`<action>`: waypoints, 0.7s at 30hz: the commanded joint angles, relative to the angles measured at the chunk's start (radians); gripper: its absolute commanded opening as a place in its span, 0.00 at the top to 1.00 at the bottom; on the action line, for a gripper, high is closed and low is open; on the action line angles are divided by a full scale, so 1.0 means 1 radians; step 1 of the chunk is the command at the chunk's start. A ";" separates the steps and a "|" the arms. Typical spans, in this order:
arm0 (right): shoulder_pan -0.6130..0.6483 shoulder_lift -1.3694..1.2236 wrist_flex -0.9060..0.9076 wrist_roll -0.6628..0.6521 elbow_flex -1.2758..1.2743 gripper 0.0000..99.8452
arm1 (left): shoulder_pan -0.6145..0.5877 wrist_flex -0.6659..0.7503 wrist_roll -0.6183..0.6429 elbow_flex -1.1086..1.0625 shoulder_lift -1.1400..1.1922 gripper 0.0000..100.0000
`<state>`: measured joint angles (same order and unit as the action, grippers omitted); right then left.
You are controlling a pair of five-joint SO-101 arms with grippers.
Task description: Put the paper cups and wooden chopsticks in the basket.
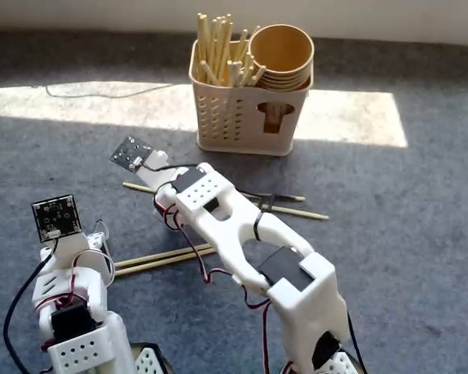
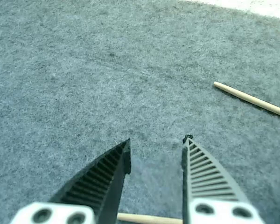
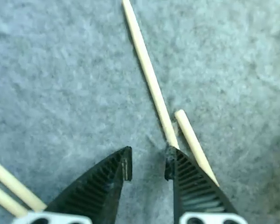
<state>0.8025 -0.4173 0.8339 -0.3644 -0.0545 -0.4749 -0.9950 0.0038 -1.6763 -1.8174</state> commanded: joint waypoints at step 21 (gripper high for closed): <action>-0.053 0.062 0.035 -0.029 0.073 0.87 | 0.018 0.012 -0.011 -0.019 -0.008 0.82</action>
<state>0.7748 -0.4005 0.8815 -0.3890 -0.0238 -0.4749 -0.9950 0.0038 -1.6763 -1.8174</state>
